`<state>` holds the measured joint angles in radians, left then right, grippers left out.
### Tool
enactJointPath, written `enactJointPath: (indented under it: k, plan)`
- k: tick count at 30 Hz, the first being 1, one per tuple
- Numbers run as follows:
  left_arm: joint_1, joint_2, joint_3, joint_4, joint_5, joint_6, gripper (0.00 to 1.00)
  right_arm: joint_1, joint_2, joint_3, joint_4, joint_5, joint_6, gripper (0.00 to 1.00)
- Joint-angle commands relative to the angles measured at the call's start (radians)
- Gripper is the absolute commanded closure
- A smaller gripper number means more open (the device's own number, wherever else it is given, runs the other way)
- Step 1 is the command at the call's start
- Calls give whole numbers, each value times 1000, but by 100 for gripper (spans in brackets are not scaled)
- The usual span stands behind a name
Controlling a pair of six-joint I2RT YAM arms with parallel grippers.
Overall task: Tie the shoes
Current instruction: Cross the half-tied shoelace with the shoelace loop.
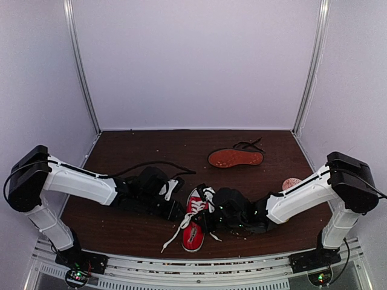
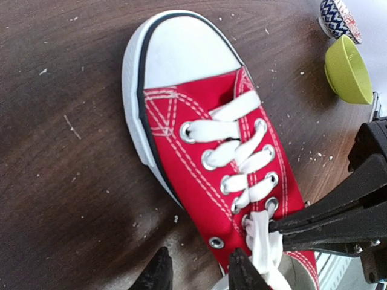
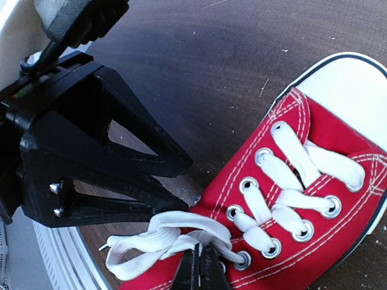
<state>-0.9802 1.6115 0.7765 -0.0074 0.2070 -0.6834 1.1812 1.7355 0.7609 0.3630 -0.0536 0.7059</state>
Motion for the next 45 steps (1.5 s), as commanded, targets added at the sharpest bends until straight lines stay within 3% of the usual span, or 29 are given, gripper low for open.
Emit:
enactJointPath:
  k: [1, 26, 39, 45]
  plan:
    - [11, 14, 15, 110, 55, 16, 65, -5, -4, -15, -3, 0, 0, 100]
    - [37, 90, -89, 395, 225, -74, 65, -6, -7, -14, -6, -5, -2, 100]
    - [37, 76, -110, 446, 248, -85, 56, -6, -4, -12, -3, -10, -2, 100]
    - [37, 106, -121, 502, 289, -107, 62, -6, -4, -8, -4, -12, -3, 100]
